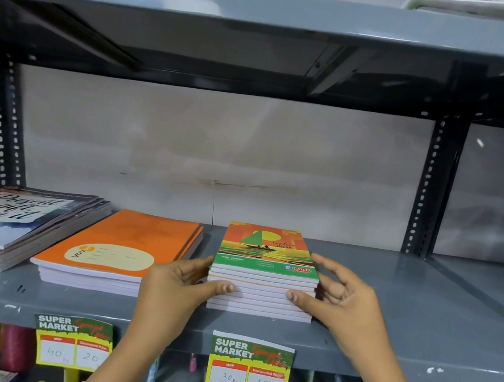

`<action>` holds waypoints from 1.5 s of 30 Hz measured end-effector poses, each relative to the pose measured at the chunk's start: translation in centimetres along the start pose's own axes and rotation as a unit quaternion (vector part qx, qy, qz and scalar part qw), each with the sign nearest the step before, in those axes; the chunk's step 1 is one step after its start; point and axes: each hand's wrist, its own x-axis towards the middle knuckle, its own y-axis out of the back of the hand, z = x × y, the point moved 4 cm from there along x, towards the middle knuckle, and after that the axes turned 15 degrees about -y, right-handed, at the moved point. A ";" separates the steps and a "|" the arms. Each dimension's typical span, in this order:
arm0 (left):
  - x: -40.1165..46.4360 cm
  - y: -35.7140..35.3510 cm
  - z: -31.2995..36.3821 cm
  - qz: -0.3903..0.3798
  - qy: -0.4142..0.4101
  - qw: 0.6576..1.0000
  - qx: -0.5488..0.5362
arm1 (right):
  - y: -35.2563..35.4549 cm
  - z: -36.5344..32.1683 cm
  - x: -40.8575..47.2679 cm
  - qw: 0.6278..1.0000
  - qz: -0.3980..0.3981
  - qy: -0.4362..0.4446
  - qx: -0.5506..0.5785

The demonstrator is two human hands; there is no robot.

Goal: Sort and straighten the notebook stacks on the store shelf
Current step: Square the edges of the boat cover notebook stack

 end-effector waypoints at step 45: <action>-0.5 0.4 0.5 0.049 0.004 0.996 -0.073 | 1.3 0.0 0.0 0.994 0.056 -0.039 0.080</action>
